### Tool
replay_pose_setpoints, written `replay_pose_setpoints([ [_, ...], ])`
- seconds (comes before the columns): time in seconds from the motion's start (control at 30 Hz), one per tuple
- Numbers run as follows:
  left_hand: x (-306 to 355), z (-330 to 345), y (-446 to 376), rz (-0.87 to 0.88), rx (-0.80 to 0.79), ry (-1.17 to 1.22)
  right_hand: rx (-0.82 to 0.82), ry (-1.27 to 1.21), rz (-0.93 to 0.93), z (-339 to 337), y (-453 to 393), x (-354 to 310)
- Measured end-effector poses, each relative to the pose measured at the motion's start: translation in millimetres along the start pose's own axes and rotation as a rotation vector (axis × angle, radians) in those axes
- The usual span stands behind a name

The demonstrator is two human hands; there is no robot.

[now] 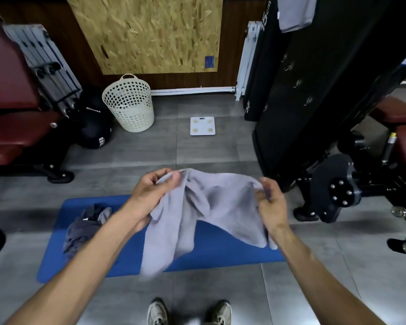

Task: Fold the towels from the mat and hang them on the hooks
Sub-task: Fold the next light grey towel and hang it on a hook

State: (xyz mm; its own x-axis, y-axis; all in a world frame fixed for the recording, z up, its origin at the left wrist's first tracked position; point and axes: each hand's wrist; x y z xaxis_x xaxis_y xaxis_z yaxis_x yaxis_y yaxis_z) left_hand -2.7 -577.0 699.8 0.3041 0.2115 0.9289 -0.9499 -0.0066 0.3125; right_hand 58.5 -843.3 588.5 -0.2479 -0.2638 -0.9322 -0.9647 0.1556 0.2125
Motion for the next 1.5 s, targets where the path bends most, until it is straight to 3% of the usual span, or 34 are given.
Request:
replay_pose_setpoints([
  [0.07,14.7,22.2,-1.1,-0.027,0.096,0.181,-0.069,0.119,-0.087,13.4,26.2,4.2],
  [0.13,22.1,35.6,-5.0,-0.024,0.139,0.271,-0.282,0.065,-0.159,25.5,67.0,3.3],
  [0.27,24.3,46.2,-6.7,-0.068,0.133,0.272,-0.655,0.093,-0.322,35.0,132.0,17.6],
  [0.33,25.1,47.7,-6.2,-0.096,0.123,0.316,-0.716,0.107,-0.308,44.8,149.4,24.8],
  [0.47,26.0,41.5,-3.3,-0.07,0.108,0.477,-0.394,-0.188,-0.06,72.7,149.4,3.7],
  [0.53,21.9,25.6,2.1,-0.003,0.079,0.548,-0.335,-0.373,0.02,81.7,138.3,-15.5],
  [0.7,-18.2,-32.0,27.4,-0.011,0.068,-0.043,-0.361,-0.658,0.094,95.3,119.1,-72.9],
  [0.8,-39.0,-56.7,47.6,-0.16,-0.023,-0.092,-0.371,-0.726,0.147,106.3,108.7,-97.9],
  [1.0,-27.1,-71.2,58.9,-0.26,0.024,0.037,-0.4,-0.657,0.15,123.9,97.8,-119.7],
  [1.13,4.2,-65.1,58.1,-0.131,0.06,0.277,-0.527,-0.532,0.068,125.6,100.5,-98.6],
  [1.27,28.8,-50.4,49.4,-0.055,0.061,0.332,-0.67,-0.4,0.059,137.1,135.9,-57.7],
  [1.5,34.3,-41.2,43.6,-0.072,0.148,0.523,-0.184,-0.067,-0.075,152.7,131.8,-27.8],
])
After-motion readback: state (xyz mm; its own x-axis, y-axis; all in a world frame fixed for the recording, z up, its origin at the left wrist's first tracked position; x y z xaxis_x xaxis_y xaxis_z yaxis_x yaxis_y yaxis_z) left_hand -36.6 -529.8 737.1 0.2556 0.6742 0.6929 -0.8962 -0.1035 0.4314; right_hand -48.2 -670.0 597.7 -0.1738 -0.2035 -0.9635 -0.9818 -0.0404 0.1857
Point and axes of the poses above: each hand's wrist, its own y-axis away from the middle knuckle, its own z-axis out of the palm, x = y × z, and after that the axes turned 1 degree about -x, right-handed
